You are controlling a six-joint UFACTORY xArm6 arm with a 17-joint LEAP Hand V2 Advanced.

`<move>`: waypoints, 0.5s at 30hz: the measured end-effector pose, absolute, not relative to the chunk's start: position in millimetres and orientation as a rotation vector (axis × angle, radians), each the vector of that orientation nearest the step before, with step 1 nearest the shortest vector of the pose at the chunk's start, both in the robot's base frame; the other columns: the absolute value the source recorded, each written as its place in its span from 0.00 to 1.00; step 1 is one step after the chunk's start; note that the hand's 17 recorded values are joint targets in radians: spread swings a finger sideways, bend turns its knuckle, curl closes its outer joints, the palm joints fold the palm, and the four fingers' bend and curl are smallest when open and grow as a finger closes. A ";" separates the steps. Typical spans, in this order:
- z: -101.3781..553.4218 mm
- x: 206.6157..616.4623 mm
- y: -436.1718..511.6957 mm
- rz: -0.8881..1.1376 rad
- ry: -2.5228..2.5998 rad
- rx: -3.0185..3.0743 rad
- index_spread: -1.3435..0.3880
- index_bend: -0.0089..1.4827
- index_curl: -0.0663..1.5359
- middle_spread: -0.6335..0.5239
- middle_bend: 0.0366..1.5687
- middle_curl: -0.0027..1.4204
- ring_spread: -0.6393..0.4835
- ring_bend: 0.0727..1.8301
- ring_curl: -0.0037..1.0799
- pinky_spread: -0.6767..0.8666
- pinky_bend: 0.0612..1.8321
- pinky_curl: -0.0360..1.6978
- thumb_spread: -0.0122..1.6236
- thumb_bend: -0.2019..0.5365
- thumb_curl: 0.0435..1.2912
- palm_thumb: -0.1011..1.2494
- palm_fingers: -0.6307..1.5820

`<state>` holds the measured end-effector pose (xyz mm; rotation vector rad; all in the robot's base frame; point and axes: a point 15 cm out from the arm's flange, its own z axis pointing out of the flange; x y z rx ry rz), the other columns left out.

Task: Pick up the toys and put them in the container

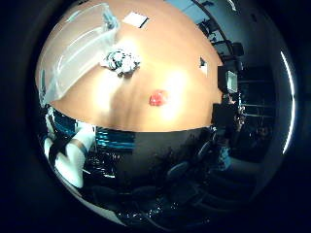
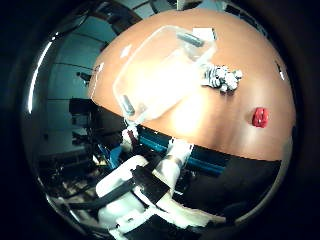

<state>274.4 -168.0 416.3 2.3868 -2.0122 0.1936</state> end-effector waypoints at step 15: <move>336.2 296.4 -297.9 0.077 -2.203 2.168 0.53 0.12 0.21 0.63 0.10 0.22 0.74 0.09 0.23 0.71 0.18 0.19 0.61 0.24 0.18 0.31 0.34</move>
